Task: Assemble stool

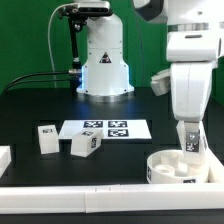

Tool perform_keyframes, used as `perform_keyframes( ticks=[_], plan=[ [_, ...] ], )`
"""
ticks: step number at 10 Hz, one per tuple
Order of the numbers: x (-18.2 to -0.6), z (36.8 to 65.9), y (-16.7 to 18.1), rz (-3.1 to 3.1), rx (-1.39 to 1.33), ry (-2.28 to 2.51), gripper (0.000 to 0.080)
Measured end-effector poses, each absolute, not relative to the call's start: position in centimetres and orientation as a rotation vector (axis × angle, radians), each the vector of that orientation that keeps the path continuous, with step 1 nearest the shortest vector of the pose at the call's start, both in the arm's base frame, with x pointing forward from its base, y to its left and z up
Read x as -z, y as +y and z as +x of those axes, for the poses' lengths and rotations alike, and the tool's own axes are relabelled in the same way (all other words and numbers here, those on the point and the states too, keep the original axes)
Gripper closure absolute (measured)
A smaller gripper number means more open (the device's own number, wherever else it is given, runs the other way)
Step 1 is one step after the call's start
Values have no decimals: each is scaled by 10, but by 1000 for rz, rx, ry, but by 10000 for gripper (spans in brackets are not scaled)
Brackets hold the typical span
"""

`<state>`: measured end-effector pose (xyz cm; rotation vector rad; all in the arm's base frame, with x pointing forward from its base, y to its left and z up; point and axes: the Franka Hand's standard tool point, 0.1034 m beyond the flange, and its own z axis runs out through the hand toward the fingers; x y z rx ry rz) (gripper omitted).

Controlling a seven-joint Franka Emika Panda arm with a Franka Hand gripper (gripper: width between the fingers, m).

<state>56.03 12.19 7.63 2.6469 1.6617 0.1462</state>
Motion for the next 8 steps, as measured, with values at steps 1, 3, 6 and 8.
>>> perform_keyframes(
  ticks=[1,3,6,8],
  plan=[
    [-77,561,121,2654,-148,1651,162],
    [-77,561,121,2689,-149,1600,331],
    [-77,560,123,2875,-146,1278,465],
    [-76,560,122,3041,-147,948,465]
  ],
)
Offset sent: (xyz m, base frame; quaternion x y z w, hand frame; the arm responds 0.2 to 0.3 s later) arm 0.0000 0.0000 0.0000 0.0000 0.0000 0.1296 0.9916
